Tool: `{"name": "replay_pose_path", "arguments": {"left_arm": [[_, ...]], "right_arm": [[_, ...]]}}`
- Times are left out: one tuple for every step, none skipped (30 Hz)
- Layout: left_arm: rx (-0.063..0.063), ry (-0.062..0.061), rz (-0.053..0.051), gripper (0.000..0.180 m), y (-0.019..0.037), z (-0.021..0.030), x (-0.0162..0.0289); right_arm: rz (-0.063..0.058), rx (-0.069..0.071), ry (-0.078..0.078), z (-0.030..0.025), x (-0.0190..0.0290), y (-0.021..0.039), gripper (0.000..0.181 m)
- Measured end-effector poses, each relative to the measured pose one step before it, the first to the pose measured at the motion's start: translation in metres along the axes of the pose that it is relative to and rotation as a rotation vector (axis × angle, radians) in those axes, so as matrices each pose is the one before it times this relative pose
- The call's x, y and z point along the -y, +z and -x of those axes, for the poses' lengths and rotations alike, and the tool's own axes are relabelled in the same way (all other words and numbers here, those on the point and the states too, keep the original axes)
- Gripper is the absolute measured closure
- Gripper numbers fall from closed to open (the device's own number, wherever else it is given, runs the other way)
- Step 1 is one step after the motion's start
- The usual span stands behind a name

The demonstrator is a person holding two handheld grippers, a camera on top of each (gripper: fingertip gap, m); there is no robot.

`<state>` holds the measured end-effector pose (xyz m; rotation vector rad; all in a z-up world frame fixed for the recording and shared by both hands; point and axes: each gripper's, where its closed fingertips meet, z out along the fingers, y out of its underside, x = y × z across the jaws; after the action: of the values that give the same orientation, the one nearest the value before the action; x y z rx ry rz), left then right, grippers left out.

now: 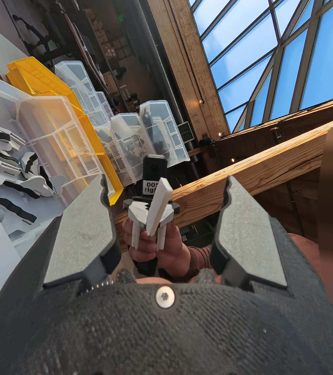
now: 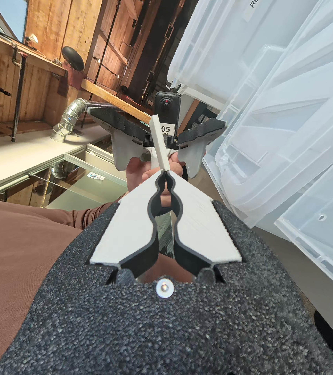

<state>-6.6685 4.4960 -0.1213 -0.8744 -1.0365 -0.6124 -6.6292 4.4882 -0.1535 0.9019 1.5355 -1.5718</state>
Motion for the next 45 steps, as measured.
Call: {"name": "replay_pose_path", "arguments": {"left_arm": [[-0.0231,-0.0032,-0.0009,0.067,0.00115,-0.00328,-0.00051],[-0.0182,-0.0003,-0.0011,0.067,0.00124,-0.00299,-0.00045],[-0.0098,0.0058,-0.0024,0.068,0.00112,-0.00219,-0.0002],[-0.0032,0.0091,0.0012,0.069,0.00119,-0.00139,-0.00044],[0.001,0.0072,0.0061,0.07,0.0012,-0.00075,-0.00089],[0.0,0.0047,0.0077,0.07,0.00135,-0.0006,-0.001],[-0.0011,0.0031,0.005,0.071,0.00095,-0.00086,-0.00041],[-0.0016,0.001,0.0029,0.072,0.00018,-0.0009,-0.00006],[-0.0034,-0.0009,0.0041,0.072,0.00057,-0.00086,-0.00035],[-0.0042,-0.0005,0.0041,0.073,0.00065,-0.00101,-0.00062],[-0.0005,0.0007,0.0048,0.073,0.00064,-0.00057,-0.00088],[0.0018,0.0009,0.0047,0.074,0.00056,0.00002,-0.00097],[0.0006,-0.0002,0.0028,0.074,0.00032,0.00012,-0.00068],[0.0037,-0.0021,0.0009,0.071,0.00048,0.00059,-0.00055],[0.0039,0.0001,0.0009,0.07,0.00026,0.00094,-0.00052],[0.0012,0.0005,0.0013,0.069,0.0003,0.0002,-0.0005],[0.0035,-0.0002,0.0015,0.068,0.0003,0.00068,-0.00028],[0.0013,0.0003,0.0017,0.068,0.00013,0.00009,-0.00043],[0.001,0.0013,0.002,0.069,-0.00011,0.00006,-0.00045],[0.0023,0.0029,0.0031,0.069,-0.00005,0.00018,-0.00058],[0.0046,0.0051,0.0035,0.07,0.00005,0.00035,-0.00065],[0.0072,0.0082,0.0084,0.07,-0.00029,0.00042,-0.00094],[0.0075,0.0122,0.0174,0.07,-0.0002,-0.00008,-0.0017],[0.0057,0.0174,0.0318,0.069,-0.00053,-0.00032,-0.00242],[0.001,0.0207,0.0525,0.068,-0.00007,-0.00132,-0.0045],[-0.0015,0.0186,0.0616,0.066,0.00014,-0.00164,-0.00526],[0.0001,0.0144,0.059,0.065,-0.00025,-0.00146,-0.00446],[0.0086,0.0133,0.053,0.063,-0.00086,0.00142,-0.00456],[0.0129,0.0115,0.0482,0.063,-0.00049,0.00243,-0.00485],[0.0104,0.0066,0.0423,0.062,0.00023,0.00241,-0.00489],[0.0082,0.002,0.0315,0.061,0.00128,0.00212,-0.00439],[0.0084,0.0028,0.0165,0.061,0.00208,0.00204,-0.00317],[0.0053,0.0008,0.0039,0.061,0.00197,0.00166,-0.00196],[-0.0043,-0.0044,-0.0016,0.064,0.00214,0.00013,-0.00163],[-0.0079,-0.0049,-0.0079,0.067,0.00147,-0.00007,-0.00082],[-0.0043,-0.0027,-0.0103,0.071,0.00139,0.00033,-0.00054],[-0.0022,-0.0025,-0.0064,0.075,0.00101,0.00023,-0.00081],[0.0034,-0.0017,-0.0006,0.078,0.00031,0.00058,-0.00127],[0.0205,-0.0004,0.0013,0.083,0.00007,0.003,-0.00126],[0.0358,0.0015,0.0077,0.088,-0.00199,0.0051,-0.00146],[0.0366,0.0066,0.008,0.092,-0.00284,0.00494,-0.00095],[0.04,0.0054,0.0101,0.099,-0.00435,0.00539,-0.00126],[0.0548,-0.0045,0.0113,0.114,-0.00538,0.00835,-0.00126],[0.0512,-0.0075,-0.0039,0.124,-0.00561,0.0082,0.00047],[0.0099,-0.0038,-0.0267,0.125,-0.00474,0.00175,0.00313]], "right_arm": [[-0.0045,-0.0048,0.0159,-0.00284,-0.00223,0.00149,0.181],[-0.0052,0.0062,0.0189,-0.0009,-0.00162,0.00135,0.181],[-0.0042,0.0161,0.0218,0.00086,-0.00168,0.00123,0.181],[-0.0033,0.0107,0.0209,0.00043,-0.00178,0.00105,0.181],[-0.0031,0.0033,0.0178,-0.00084,-0.00176,0.00031,0.181],[-0.0028,0.0002,0.0183,-0.00164,-0.00169,0.00046,0.181],[0.0001,-0.0008,0.0181,-0.00206,-0.00171,0.00024,0.181],[0.0005,-0.0018,0.0129,-0.002,-0.0016,0.00016,0.181],[-0.0008,-0.0032,0.0084,-0.002,-0.0013,-0.00011,0.181],[0.0019,-0.0041,0.0076,-0.00235,-0.00161,0.0001,0.181],[0.001,-0.0011,0.0082,-0.00176,-0.0012,0.00009,0.181],[-0.0052,0.0041,0.0082,-0.00092,0.00035,-0.00017,0.181],[-0.0029,0.0013,0.0087,-0.00128,0.00037,-0.00023,0.181],[0.0024,-0.0043,0.0059,-0.00197,-0.00037,-0.00019,0.181],[0.003,-0.0012,0.0027,-0.00132,-0.00052,0.00001,0.181],[0.0023,0.0016,0.0026,-0.00068,-0.00065,0.00037,0.181],[0.0025,-0.0011,0.0016,-0.00059,-0.00071,0.00029,0.181],[0.0026,-0.0011,0.0008,-0.00014,-0.00068,0.00021,0.181],[0.0028,0.0001,0.0013,0.00032,-0.00043,0.00002,0.181],[0.002,-0.0015,-0.0002,0.00043,0.00002,-0.0002,0.181],[0.0042,-0.0039,-0.0024,-0.00001,-0.00017,0.00004,0.181],[0.011,-0.0078,-0.0044,-0.00019,-0.00042,-0.00032,0.181],[0.0207,-0.0131,-0.0099,-0.00058,-0.00038,-0.00154,0.181],[0.0325,-0.0181,-0.019,-0.00079,-0.00034,-0.00253,0.181],[0.0566,-0.0208,-0.0271,-0.00131,-0.00175,-0.00288,0.181],[0.0789,-0.0232,-0.0324,-0.00113,-0.00281,-0.00278,0.181],[0.0747,-0.025,-0.0378,-0.00021,-0.0021,-0.00491,0.181],[0.0761,-0.0146,-0.0359,0.00161,-0.00229,-0.00497,0.181],[0.0872,-0.0078,-0.0253,0.00199,-0.00398,-0.00444,0.181],[0.0568,-0.0292,-0.0232,-0.00159,-0.00056,-0.00443,0.181],[0.0293,-0.0334,-0.0232,-0.00265,0.00256,-0.00386,0.181],[0.0272,-0.0134,-0.0151,-0.00047,0.00217,-0.00207,0.181],[0.0181,-0.0072,-0.0084,0.00002,0.00237,-0.00073,0.181],[0.0093,-0.0098,-0.0049,-0.00097,0.00205,0.00067,0.181],[0.0118,-0.0037,-0.0026,-0.00102,0.00024,0.00204,0.181],[0.0089,-0.002,-0.0021,-0.001,-0.00064,0.00303,0.181],[0.0005,-0.0009,-0.001,-0.00077,-0.00037,0.00281,0.181],[-0.005,0.0075,-0.0002,0.0007,-0.00007,0.00189,0.181],[-0.0116,0.0145,-0.0008,0.00183,0.00036,0.00058,0.181],[-0.0141,0.0119,-0.0003,0.00251,0.00046,-0.00171,0.181],[-0.0123,0.0031,-0.0011,0.00175,0.00016,-0.00335,0.181],[-0.0132,-0.006,-0.0045,0.00069,0.00018,-0.00513,0.181],[-0.0209,-0.015,-0.0074,0.00012,0.00169,-0.0061,0.181],[-0.0232,-0.0171,-0.0054,-0.00015,0.00205,-0.00652,0.181],[-0.0201,-0.0164,-0.0042,-0.00079,0.00152,-0.0068,0.181]]}}
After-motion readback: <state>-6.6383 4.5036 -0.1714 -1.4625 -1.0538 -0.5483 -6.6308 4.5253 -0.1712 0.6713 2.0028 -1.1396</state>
